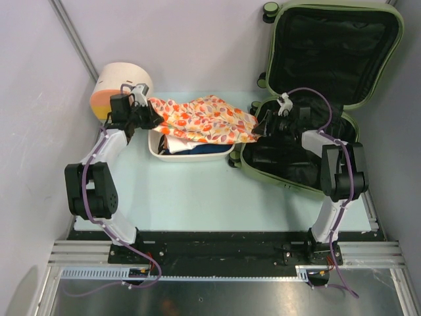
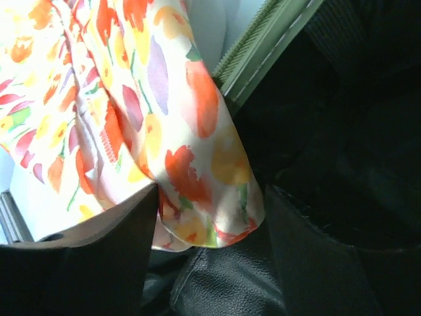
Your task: Open, take out, and arrange the luggage
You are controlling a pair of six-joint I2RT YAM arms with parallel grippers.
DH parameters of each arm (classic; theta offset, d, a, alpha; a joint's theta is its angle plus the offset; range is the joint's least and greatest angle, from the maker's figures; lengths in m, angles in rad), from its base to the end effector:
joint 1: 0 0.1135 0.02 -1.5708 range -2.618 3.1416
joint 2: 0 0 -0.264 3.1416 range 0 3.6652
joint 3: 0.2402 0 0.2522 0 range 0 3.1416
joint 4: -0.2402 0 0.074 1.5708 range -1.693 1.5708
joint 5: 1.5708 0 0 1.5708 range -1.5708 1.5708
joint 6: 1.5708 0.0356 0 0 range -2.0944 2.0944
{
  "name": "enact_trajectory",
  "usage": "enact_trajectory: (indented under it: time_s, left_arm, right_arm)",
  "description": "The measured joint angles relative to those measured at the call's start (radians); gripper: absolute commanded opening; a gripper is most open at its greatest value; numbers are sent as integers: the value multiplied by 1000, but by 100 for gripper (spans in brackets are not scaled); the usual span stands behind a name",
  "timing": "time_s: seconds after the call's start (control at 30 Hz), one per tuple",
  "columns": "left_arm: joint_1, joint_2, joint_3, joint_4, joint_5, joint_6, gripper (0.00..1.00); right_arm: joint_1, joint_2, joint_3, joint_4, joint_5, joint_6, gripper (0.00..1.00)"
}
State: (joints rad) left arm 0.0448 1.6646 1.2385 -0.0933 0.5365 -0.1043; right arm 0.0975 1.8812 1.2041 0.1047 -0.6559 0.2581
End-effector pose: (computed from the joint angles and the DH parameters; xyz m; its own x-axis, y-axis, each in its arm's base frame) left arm 0.3838 -0.0010 0.2778 -0.5353 -0.1136 -0.8370 0.3510 0.8714 -0.3427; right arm 0.4110 0.0620 0.2028 -0.6711 0.1376 -0.7284 -0.4303 0.7278 0.5340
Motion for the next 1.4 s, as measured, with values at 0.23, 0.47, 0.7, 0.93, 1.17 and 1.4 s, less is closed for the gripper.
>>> enact_trajectory:
  time_s: [0.23, 0.47, 0.7, 0.93, 1.17, 1.4]
  left_arm:
    - [-1, 0, 0, -21, 3, 9, 1]
    - [-34, -13, 0, -32, 6, 23, 6]
    - [-89, -117, 0, -38, 55, 30, 4]
    - [-92, -240, -93, -33, 143, 35, 55]
    - [-91, -247, -214, -161, 158, 121, 100]
    - [-124, -247, -65, -259, 142, 300, 83]
  right_arm:
    - [-5, -3, 8, 55, -117, 98, 0]
    - [17, -81, 69, 58, -119, 134, 0]
    - [79, -176, 140, -21, -120, 95, 0]
    - [-78, -201, 146, -261, -44, -87, 0]
    - [-167, -163, 197, -435, 4, -206, 0]
    - [-125, -159, 201, -525, 3, -288, 0]
